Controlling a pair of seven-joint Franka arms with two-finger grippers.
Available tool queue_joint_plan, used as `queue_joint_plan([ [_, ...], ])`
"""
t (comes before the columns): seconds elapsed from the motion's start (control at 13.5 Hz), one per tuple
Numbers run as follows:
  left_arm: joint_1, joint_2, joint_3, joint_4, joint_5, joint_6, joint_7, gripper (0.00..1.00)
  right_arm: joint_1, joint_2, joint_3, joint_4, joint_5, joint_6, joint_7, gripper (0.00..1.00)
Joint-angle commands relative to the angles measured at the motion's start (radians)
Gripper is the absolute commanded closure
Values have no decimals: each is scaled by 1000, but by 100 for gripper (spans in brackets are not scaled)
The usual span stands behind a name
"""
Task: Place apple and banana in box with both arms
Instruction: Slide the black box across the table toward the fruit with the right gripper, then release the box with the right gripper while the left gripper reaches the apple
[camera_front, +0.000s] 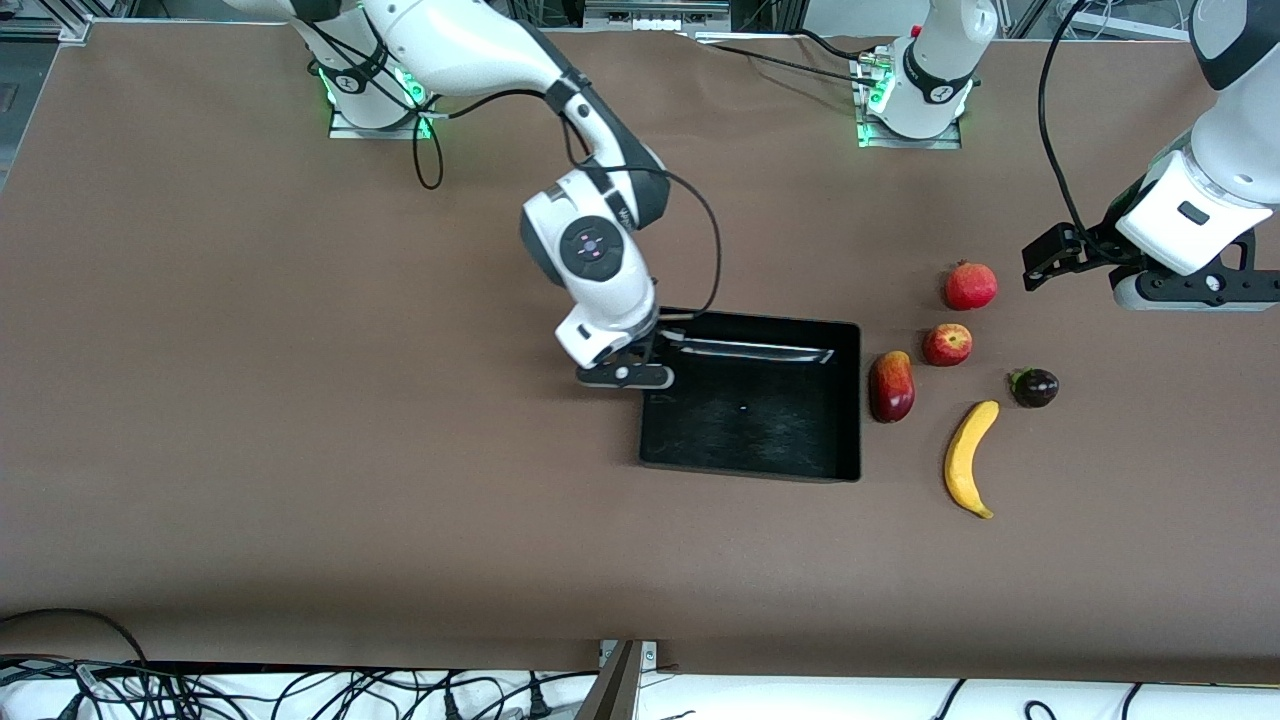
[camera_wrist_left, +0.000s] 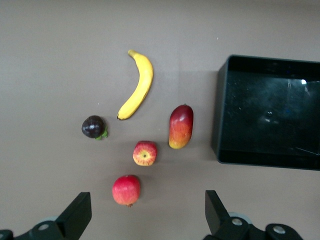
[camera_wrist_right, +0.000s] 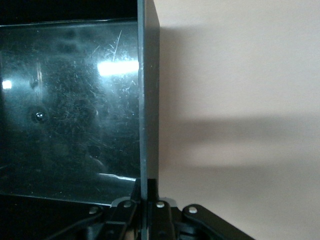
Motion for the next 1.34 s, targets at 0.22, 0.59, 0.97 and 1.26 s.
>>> queue_joint_plan([
  [0.22, 4, 135, -14, 11, -5, -167, 35, 0, 59, 48, -18, 59, 20, 38, 67, 100],
  [0.59, 21, 224, -13, -177, 36, 136, 162, 0, 67, 60, -16, 52, -15, 48, 31, 100],
  [0.97, 17, 255, -13, -351, 121, 380, 167, 0, 51, 21, -27, 57, -18, -10, 14, 0],
  [1.26, 21, 261, -13, -503, 138, 603, 166, 0, -13, -160, -107, 30, -12, -192, -99, 0],
])
